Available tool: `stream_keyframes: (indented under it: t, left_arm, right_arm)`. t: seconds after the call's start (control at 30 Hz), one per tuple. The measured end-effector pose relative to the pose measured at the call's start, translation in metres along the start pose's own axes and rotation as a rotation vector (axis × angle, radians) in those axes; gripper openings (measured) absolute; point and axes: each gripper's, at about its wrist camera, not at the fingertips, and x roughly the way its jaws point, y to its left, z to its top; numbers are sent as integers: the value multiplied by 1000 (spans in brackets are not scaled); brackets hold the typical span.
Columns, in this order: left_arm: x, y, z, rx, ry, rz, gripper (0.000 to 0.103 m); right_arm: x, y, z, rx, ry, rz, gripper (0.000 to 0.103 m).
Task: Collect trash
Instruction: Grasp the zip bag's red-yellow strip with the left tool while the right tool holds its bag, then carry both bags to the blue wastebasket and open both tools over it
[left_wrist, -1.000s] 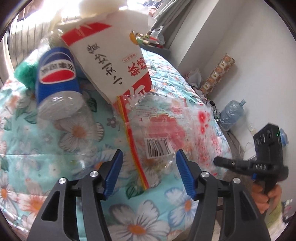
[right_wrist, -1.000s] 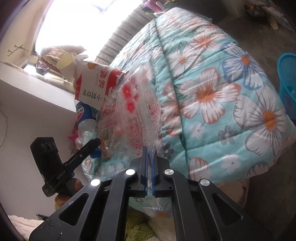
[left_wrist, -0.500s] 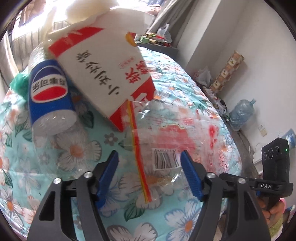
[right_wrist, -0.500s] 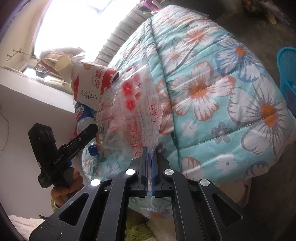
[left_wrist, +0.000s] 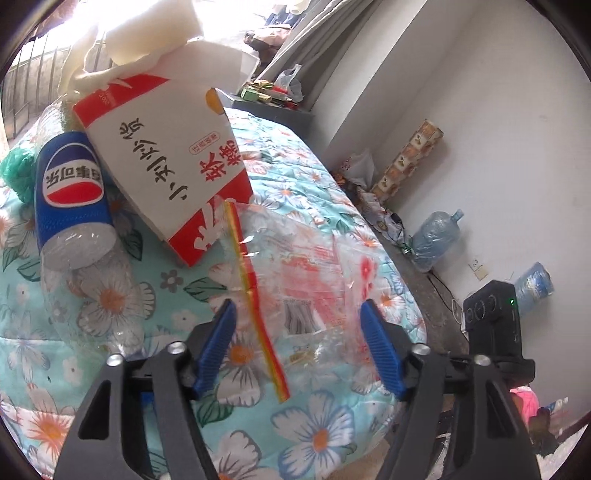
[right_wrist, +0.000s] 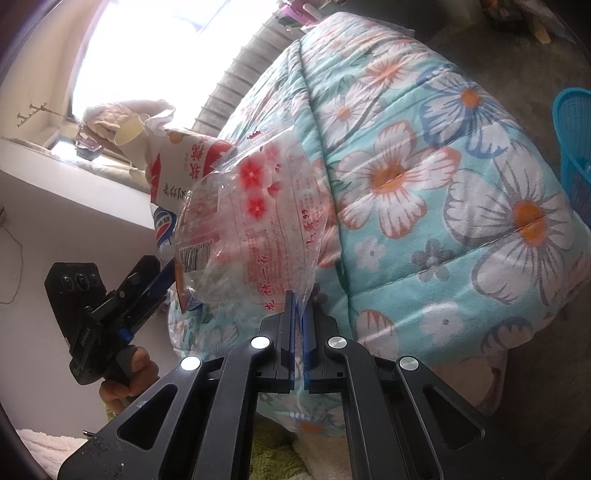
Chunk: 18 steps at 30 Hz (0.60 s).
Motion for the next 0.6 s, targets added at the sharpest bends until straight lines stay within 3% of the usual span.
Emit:
stream_keyframes:
  t: [0.17,0.3,0.43,0.6]
  left_arm:
    - [5,19,-9,-103,48,-43,38]
    - [1,33,-12,-228,25,-212,33]
    - [0,31,-14,-274,33,-361,33]
    - [10,15,-17,-236,63,-309,29]
  right_arm:
    - [-9,-1,-2,-2,-18,0,2]
    - [-16,-5,-3,3,-31,-3,2]
    - [-17,-10,-4,19,-34,4,2]
    - [-13,-14,-5,39,-29,12,1]
